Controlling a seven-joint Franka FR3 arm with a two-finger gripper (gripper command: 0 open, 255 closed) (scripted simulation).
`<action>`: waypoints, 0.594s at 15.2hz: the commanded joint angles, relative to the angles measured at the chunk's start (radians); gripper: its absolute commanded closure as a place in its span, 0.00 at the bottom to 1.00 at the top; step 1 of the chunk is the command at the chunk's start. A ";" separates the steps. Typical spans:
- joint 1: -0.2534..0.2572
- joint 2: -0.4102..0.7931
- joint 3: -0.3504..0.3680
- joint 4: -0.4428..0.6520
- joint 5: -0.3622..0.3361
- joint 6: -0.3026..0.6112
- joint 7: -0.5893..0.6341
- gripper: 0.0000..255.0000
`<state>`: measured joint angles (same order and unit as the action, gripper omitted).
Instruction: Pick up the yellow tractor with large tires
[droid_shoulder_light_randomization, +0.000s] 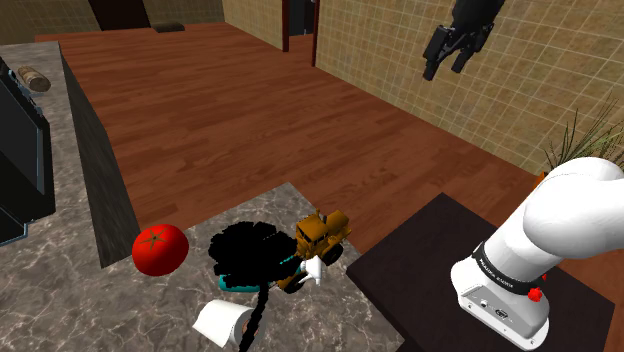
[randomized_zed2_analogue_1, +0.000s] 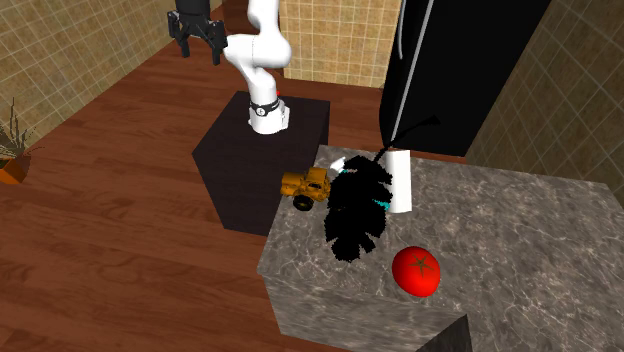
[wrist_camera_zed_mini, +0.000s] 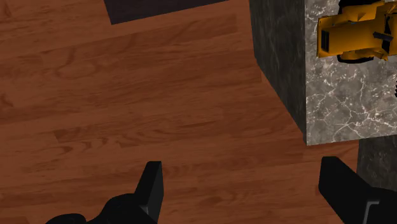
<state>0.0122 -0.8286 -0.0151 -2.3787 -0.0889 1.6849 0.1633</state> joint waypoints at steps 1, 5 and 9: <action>0.000 0.000 0.000 0.000 0.000 0.000 0.000 0.00; 0.034 -0.062 0.053 -0.141 0.040 0.111 0.052 0.00; 0.076 -0.104 0.115 -0.266 0.085 0.229 0.107 0.00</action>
<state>0.0758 -0.9195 0.0804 -2.6163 -0.0183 1.8879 0.2521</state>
